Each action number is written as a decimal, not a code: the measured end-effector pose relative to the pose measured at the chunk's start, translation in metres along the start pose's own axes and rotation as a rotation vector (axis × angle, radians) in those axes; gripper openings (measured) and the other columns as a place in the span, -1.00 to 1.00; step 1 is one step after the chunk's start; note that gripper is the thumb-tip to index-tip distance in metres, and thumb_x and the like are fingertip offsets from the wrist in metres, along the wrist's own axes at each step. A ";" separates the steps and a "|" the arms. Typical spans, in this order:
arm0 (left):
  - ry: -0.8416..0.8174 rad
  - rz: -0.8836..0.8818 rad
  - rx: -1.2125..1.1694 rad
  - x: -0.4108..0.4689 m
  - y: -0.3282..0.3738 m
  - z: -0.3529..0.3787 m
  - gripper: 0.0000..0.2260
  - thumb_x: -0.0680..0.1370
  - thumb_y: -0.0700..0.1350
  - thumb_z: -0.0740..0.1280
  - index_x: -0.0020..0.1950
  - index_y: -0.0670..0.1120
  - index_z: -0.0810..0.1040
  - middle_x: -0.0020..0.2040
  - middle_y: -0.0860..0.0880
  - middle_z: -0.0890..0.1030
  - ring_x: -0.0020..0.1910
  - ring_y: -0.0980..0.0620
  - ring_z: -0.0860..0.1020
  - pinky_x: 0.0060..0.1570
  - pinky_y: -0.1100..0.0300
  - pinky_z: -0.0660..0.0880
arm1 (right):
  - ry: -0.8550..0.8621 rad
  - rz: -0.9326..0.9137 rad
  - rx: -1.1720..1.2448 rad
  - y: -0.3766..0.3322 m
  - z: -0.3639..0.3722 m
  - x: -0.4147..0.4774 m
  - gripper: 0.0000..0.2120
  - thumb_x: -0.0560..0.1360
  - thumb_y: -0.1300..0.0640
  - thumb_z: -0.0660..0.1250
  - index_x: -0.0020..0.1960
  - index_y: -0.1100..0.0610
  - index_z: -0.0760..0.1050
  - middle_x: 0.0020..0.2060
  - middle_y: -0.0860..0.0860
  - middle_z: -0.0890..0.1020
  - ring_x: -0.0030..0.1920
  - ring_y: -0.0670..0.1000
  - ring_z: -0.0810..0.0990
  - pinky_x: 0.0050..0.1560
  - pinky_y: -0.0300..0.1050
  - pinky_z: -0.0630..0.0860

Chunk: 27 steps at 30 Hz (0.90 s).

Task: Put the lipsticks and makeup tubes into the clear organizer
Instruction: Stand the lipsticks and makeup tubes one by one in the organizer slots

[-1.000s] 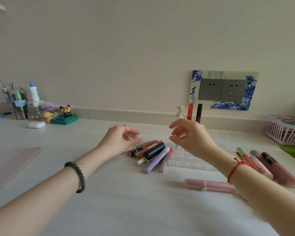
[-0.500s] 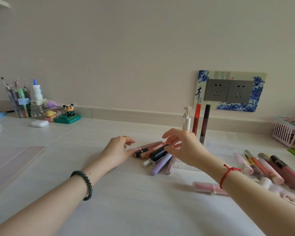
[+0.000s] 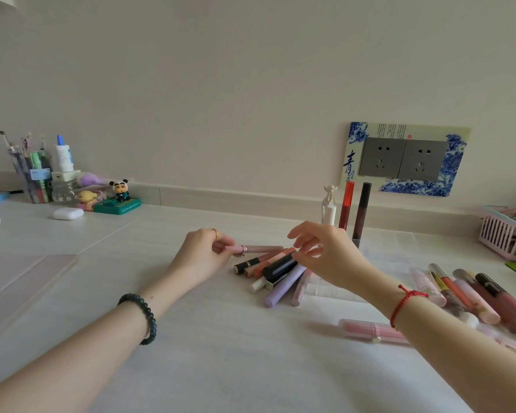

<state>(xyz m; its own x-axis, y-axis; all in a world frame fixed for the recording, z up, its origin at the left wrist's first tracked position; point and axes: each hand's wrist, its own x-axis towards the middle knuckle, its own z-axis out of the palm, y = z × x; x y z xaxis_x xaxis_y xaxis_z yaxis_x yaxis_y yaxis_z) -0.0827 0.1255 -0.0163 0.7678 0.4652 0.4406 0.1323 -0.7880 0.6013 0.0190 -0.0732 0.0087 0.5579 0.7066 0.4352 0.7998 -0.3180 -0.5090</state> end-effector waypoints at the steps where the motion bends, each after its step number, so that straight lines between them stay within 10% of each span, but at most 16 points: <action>1: 0.027 0.009 -0.017 0.001 0.004 -0.003 -0.83 0.42 -0.06 0.42 -0.06 -0.11 0.64 -0.21 0.03 0.62 -0.23 0.16 0.55 -0.29 0.62 0.34 | -0.001 -0.001 -0.002 0.000 -0.001 0.000 -0.77 0.44 0.25 0.35 0.08 0.09 0.50 -0.16 -0.06 0.56 -0.12 -0.06 0.60 0.02 -0.24 0.55; 6: 0.131 0.123 -0.067 0.009 0.030 -0.019 -0.89 0.45 -0.18 0.37 -0.06 -0.13 0.63 -0.30 0.13 0.63 -0.28 0.39 0.56 -0.21 0.64 0.35 | 0.009 -0.008 0.007 -0.006 -0.010 0.000 -0.75 0.43 0.24 0.36 0.09 0.08 0.50 -0.16 -0.06 0.55 -0.11 -0.05 0.59 0.02 -0.22 0.55; 18: 0.091 0.219 -0.407 0.005 0.117 -0.038 -0.91 0.36 -0.13 0.48 -0.21 0.02 0.62 -0.24 0.07 0.66 -0.25 0.17 0.62 -0.15 0.43 0.51 | 0.070 -0.054 0.113 -0.023 -0.044 -0.008 -0.70 0.38 0.10 0.43 0.09 0.03 0.48 -0.11 -0.05 0.59 -0.13 -0.10 0.60 -0.04 -0.18 0.59; 24: 0.015 0.220 -0.506 0.003 0.147 -0.019 -0.87 0.31 -0.04 0.51 -0.21 0.00 0.62 -0.23 0.06 0.68 -0.25 0.18 0.63 -0.13 0.43 0.51 | 0.120 -0.054 0.245 -0.029 -0.066 -0.020 -0.84 0.38 0.10 0.43 -0.12 -0.06 0.47 -0.22 -0.06 0.66 -0.27 -0.15 0.63 -0.37 -0.38 0.49; 27: -0.004 0.240 -0.540 0.002 0.160 -0.010 -0.85 0.31 -0.02 0.50 -0.19 -0.01 0.62 -0.23 0.04 0.68 -0.24 0.17 0.63 -0.12 0.41 0.51 | 0.134 -0.040 0.238 -0.026 -0.079 -0.026 -0.85 0.40 0.14 0.41 -0.05 0.07 0.50 -0.23 -0.04 0.65 -0.26 -0.07 0.65 -0.24 -0.02 0.63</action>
<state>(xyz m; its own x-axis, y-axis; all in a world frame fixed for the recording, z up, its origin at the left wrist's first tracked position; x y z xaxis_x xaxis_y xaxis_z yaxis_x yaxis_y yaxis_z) -0.0659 0.0048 0.0875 0.7393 0.2966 0.6045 -0.3827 -0.5536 0.7396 0.0017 -0.1329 0.0692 0.5637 0.6204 0.5453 0.7563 -0.1222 -0.6427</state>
